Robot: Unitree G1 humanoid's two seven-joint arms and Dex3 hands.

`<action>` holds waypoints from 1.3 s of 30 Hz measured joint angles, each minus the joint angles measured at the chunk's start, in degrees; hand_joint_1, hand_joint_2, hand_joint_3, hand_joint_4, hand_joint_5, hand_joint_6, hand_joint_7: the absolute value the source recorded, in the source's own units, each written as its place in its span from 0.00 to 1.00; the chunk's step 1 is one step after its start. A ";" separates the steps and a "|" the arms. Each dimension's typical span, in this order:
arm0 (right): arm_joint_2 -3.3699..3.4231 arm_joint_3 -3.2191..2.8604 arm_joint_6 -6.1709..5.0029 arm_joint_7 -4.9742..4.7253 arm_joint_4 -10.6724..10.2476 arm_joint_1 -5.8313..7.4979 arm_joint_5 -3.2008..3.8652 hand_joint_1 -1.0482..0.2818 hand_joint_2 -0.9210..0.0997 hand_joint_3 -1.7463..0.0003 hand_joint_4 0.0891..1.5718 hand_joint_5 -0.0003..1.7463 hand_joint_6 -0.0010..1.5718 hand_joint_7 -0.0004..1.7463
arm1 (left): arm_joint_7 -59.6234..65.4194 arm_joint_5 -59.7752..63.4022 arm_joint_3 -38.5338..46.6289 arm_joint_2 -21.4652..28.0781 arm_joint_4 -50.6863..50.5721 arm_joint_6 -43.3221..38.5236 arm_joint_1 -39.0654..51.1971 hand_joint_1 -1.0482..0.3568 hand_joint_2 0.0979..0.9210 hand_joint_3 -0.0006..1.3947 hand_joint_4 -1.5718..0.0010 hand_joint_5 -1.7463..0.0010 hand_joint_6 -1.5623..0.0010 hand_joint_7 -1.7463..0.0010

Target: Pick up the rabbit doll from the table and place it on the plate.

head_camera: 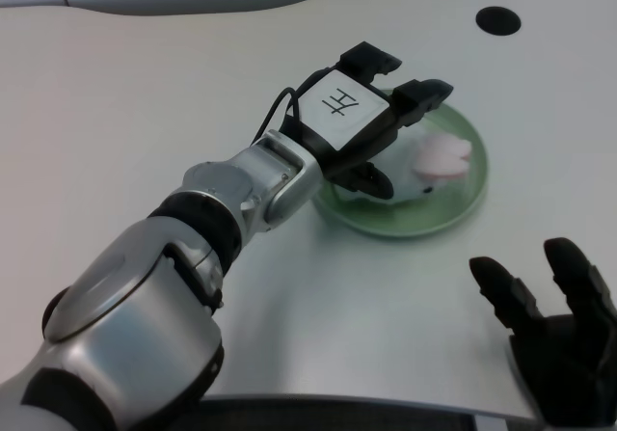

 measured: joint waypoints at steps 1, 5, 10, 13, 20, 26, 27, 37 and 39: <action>0.00 0.00 0.01 0.00 0.00 0.00 0.00 0.18 0.00 0.91 0.57 0.00 0.56 0.00 | -0.01 -0.01 0.00 0.00 -0.01 0.00 0.00 0.17 0.96 0.01 1.00 0.81 0.86 1.00; -0.12 0.35 0.66 -1.99 2.26 -0.79 -0.55 0.18 0.00 0.92 0.59 0.01 0.58 0.01 | -2.90 -6.16 5.67 3.16 -1.88 -7.42 2.05 0.13 0.98 0.01 0.95 0.82 0.85 1.00; 0.24 0.13 0.85 -4.13 6.90 -3.82 -1.88 0.19 0.00 0.93 0.59 0.01 0.59 0.01 | -5.59 -14.17 13.64 10.95 -3.80 -14.87 5.90 0.12 1.00 0.01 0.87 0.90 0.82 1.00; 0.34 -0.02 0.83 -4.36 8.46 -4.97 -1.98 0.19 0.00 0.93 0.59 0.01 0.59 0.01 | -6.65 -15.96 15.63 12.68 -4.05 -16.42 7.56 0.12 1.00 0.01 0.85 0.91 0.81 1.00; 0.39 0.53 0.92 -4.41 9.75 -5.87 -2.60 0.19 0.00 0.94 0.59 0.01 0.59 0.00 | -7.58 -15.95 16.23 12.08 -4.72 -17.33 7.76 0.12 1.00 0.01 0.84 0.93 0.81 1.00; -0.07 0.26 -0.13 -4.19 12.66 -7.66 -3.19 0.17 0.00 0.92 0.59 0.01 0.58 0.00 | -32.64 -42.54 33.44 9.36 -8.58 -23.22 16.10 0.15 1.00 0.04 0.84 0.96 0.83 1.00; -0.20 0.19 -0.16 -4.31 13.14 -7.98 -3.34 0.17 0.00 0.92 0.59 0.01 0.58 0.00 | -37.60 -47.23 36.25 8.61 -9.22 -23.26 17.91 0.16 1.00 0.07 0.83 0.96 0.84 1.00; -0.85 0.12 0.23 -5.80 16.03 -10.41 -6.61 0.15 0.00 0.92 0.59 0.01 0.59 0.00 | -75.99 -79.48 59.14 -1.67 -12.02 -10.91 32.15 0.12 1.00 0.18 0.87 0.99 0.89 1.00; -0.80 0.10 0.37 -5.81 16.02 -10.41 -6.76 0.15 0.00 0.93 0.60 0.01 0.59 0.00 | -78.15 -80.87 60.97 -2.60 -12.33 -9.21 33.39 0.12 1.00 0.18 0.88 0.99 0.90 1.00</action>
